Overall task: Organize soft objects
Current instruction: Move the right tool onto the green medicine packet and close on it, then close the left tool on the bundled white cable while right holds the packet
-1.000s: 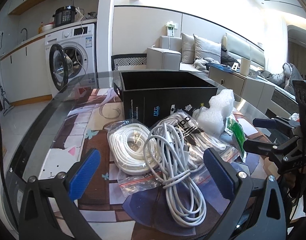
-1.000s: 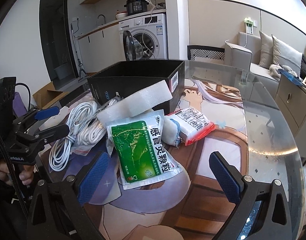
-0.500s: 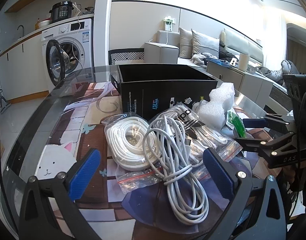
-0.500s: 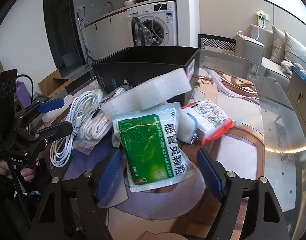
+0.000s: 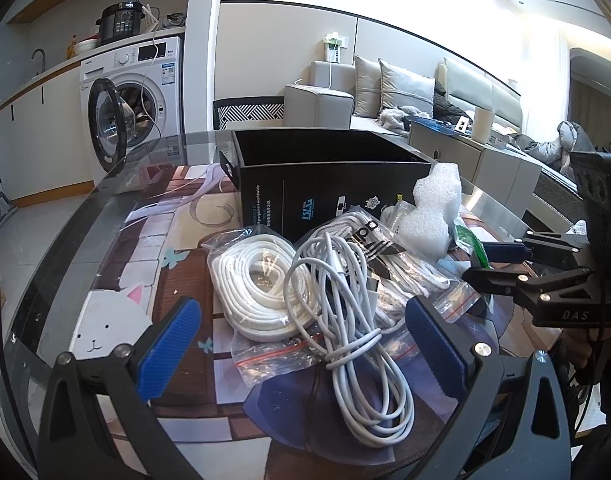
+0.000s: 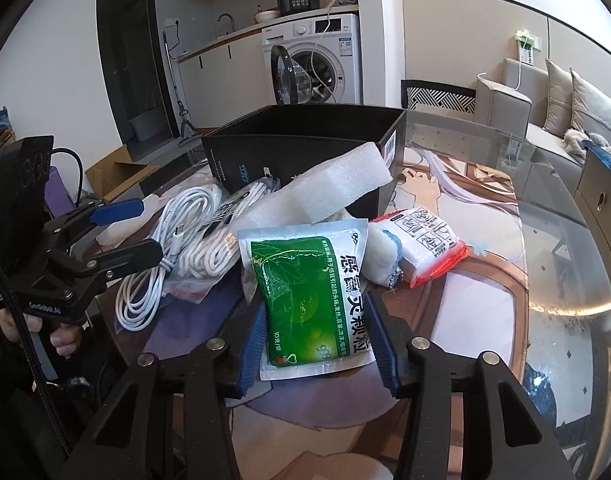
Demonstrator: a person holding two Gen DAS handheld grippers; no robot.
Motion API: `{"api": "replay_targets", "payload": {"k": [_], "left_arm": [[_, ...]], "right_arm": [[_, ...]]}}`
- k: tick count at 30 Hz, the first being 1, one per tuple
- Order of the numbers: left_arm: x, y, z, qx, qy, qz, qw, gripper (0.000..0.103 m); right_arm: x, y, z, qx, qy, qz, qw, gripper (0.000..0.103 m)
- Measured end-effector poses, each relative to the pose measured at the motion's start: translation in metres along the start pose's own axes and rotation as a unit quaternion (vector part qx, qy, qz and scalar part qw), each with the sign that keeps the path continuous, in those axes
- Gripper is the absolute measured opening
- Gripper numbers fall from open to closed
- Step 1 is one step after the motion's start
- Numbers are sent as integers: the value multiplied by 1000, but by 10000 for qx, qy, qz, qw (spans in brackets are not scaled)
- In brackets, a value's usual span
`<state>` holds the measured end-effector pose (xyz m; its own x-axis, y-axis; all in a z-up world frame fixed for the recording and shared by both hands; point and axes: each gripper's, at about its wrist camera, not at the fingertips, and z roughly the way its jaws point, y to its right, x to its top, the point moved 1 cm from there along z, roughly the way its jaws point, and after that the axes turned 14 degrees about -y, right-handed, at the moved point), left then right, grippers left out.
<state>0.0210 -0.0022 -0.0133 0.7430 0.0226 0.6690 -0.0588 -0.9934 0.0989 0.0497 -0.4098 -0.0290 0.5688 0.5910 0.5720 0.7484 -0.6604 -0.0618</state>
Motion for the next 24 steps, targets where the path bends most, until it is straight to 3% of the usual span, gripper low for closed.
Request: {"api": "replay_targets", "payload": {"k": [10,21,24], "left_arm": [[-1,-1,0,-148,-91,14,9998,101],[-2,8,4,-323,-229,154,9991,65],[-3,11,5,-246,-248,220,9991,64]], "right_arm": [[-15,0,-15,117,294,138,9994,45],[-18,3,-19,154,366,183,9990,45],[-17,2,-18,148,373,171,9990,45]]}}
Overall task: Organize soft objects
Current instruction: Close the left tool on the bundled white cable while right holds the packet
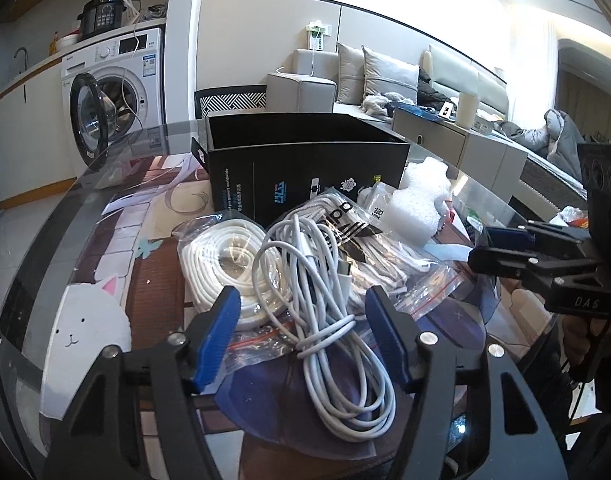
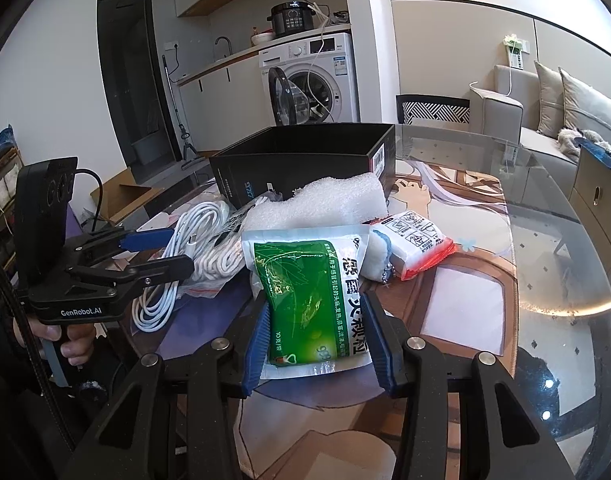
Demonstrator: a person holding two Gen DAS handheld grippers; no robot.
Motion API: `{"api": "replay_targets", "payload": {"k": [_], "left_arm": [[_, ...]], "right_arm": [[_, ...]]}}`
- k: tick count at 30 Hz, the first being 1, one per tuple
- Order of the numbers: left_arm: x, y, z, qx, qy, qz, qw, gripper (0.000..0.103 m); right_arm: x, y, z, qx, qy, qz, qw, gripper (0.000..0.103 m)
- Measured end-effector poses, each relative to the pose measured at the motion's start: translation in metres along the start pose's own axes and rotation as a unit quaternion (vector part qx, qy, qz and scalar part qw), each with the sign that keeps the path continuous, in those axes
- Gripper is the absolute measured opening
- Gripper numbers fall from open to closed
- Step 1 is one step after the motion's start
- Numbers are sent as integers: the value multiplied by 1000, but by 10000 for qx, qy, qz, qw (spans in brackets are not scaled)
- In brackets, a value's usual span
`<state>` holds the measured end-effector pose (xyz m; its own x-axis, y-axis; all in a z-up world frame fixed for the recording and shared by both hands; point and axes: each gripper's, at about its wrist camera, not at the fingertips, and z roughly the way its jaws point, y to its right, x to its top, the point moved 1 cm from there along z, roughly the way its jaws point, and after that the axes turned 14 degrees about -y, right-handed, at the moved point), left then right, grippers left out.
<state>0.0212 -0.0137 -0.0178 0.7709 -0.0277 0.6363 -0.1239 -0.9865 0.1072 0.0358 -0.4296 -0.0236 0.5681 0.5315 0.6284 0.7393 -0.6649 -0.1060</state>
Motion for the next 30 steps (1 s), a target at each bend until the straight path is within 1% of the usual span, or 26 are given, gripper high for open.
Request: {"api": "replay_targets", "payload": {"k": [5,8,10,11,12,13,17,18,20,21,30], "left_arm": [[0,2,1,13,-51,47,10000,64],[-1,7,5,46,-145,116,9998,64],[-2,11,6,116,-155,204,9996,64],[-2,12,6,128,-161,234,9995,62],[-2,13,6,106,-170,262,9995,56],[-2,13,6,88,-177,249,9995,53],[-3,12,5,-6,-179,216,9996,47],[-3,12,5,-23,-164,202,9997,43],[-3,12,3,-75,-120,194,9997,31],[-3,12,2,-73,-96,198,9997,29],[-3,9,-3,-168,-13,133,9998,28]], "right_arm": [[0,-1,0,5,-12,-7,10000,45],[-1,-1,-1,7,-14,-13,10000,45],[-1,-2,-1,10,-3,-13,10000,45],[-1,-2,-1,10,-3,-12,10000,45],[-1,-2,-1,9,-4,-12,10000,45],[-1,-2,-1,12,-1,-12,10000,45],[-1,-2,-1,19,3,-14,10000,45],[-1,-2,-1,20,9,-13,10000,45],[-1,-1,-2,17,21,-15,10000,45],[0,-1,-2,16,31,-13,10000,45],[1,-3,-5,6,152,-24,9999,45]]}}
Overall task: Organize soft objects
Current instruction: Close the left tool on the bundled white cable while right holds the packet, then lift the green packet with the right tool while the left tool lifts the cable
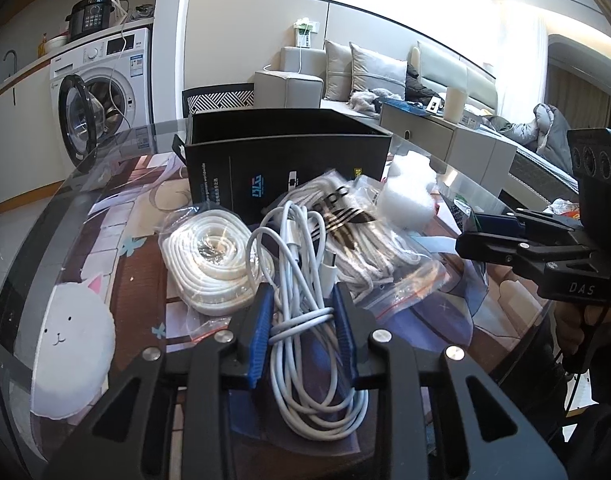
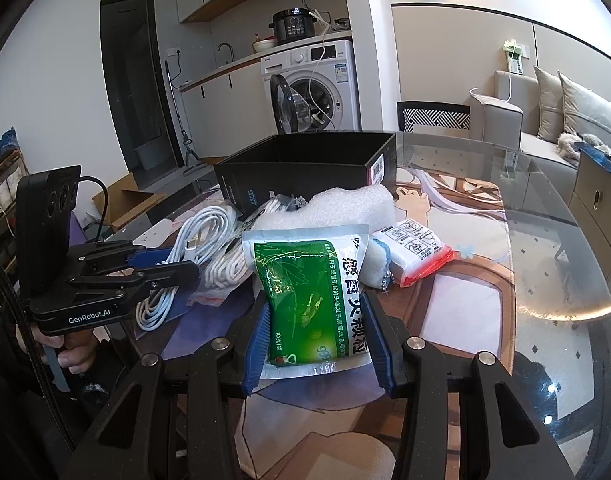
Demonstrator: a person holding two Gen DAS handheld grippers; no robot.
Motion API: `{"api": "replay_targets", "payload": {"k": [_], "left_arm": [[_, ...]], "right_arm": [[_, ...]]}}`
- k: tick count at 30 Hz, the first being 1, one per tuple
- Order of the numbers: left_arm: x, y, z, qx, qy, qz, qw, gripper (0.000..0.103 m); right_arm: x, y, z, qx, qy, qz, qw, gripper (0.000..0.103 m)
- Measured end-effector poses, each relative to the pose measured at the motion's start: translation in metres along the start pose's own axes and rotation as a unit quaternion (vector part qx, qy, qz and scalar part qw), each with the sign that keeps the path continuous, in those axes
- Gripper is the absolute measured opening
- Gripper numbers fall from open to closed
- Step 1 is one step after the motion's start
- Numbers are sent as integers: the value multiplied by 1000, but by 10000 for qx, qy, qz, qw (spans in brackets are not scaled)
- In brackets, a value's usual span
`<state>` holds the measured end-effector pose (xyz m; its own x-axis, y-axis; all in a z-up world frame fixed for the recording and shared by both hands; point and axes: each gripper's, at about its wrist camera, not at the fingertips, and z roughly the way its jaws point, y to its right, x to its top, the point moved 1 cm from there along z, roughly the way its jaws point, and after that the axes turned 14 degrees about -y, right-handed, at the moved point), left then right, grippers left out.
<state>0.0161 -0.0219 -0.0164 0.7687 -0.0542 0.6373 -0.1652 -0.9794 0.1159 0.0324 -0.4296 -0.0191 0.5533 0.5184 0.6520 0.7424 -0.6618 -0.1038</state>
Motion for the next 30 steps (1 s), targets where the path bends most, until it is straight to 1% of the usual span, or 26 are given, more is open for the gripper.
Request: {"api": "replay_targets", "payload": {"k": [9,18,30], "left_arm": [[4,2,-18,-27,264,23,9996,26],[12,3,-34,1,512,52,9987,25],[28,2,-50,7,781,70,9969,25]], "right_arm": [[1,-4,-9,-26,190,-40,9998,45],[7,-9,-25,-83,401,-125,9991,45],[27,-11,-40,-84,617,-179,9979,45]]}}
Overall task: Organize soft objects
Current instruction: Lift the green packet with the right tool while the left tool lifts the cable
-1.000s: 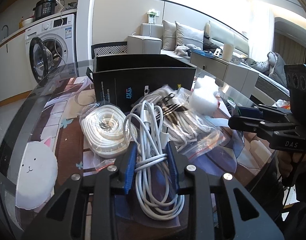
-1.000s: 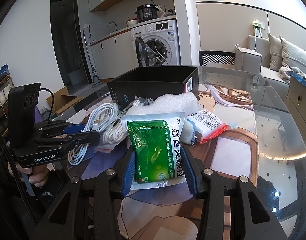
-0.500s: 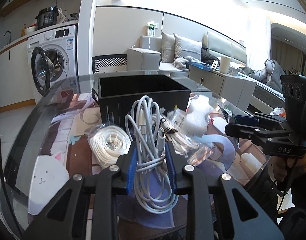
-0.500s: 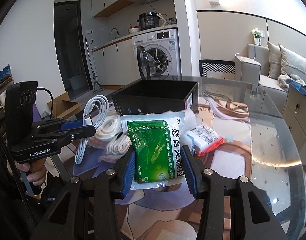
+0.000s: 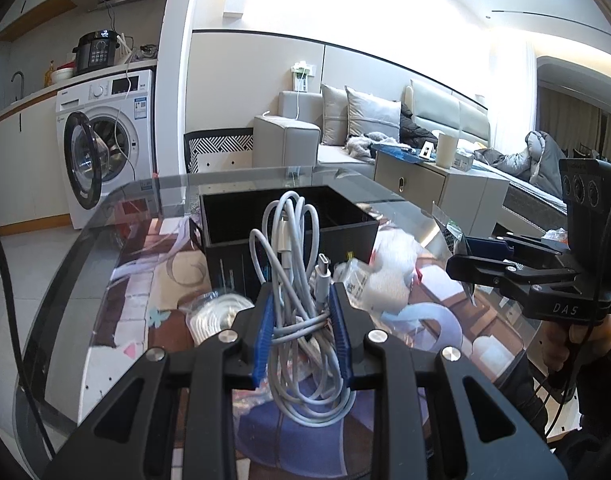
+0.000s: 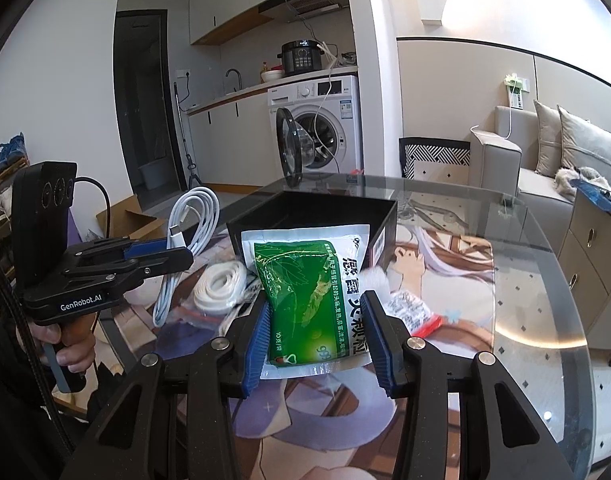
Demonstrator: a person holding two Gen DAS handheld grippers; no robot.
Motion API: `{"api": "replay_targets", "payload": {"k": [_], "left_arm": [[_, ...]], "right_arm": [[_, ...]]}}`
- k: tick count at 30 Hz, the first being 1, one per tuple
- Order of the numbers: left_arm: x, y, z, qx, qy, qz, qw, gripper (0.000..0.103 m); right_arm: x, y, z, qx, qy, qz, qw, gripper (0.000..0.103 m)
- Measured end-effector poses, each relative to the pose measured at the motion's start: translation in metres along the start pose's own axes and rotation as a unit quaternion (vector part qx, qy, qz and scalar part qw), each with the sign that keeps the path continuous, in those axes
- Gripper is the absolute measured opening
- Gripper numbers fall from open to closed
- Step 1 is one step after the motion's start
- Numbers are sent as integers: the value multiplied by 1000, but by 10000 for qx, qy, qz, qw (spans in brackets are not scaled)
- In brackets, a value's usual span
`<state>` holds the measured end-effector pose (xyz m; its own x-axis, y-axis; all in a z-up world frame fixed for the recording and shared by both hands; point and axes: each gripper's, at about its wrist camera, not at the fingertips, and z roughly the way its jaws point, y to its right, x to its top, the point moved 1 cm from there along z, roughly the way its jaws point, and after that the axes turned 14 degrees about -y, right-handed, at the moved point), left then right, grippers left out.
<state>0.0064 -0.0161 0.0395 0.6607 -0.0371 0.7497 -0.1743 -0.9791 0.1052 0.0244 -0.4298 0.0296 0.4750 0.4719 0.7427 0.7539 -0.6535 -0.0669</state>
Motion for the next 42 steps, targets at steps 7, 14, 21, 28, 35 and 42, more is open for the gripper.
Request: {"api": "replay_targets", "payload": {"k": [7,14,21,28,35,42], "left_arm": [[19,-5,-5,45,172,32,9998,25],[36,-13,-4,92,312,-13,9995,25],[50,-22,2,77,396,-127,9991,25],[65,-31,13,33,434,-225,9988,25],[77,-37,22,35,452,-267,9986,25],[86,-42,37,49,402,-315,9987,25]], "right_arm": [[18,4,0,20,90,-29,10000,45],[36,5,6,81,129,-26,9999,45],[51,6,12,148,189,-17,9997,45],[71,9,24,198,203,-33,9996,45],[86,16,37,261,194,0,9995,45],[101,21,54,290,143,-18,9995,45]]}}
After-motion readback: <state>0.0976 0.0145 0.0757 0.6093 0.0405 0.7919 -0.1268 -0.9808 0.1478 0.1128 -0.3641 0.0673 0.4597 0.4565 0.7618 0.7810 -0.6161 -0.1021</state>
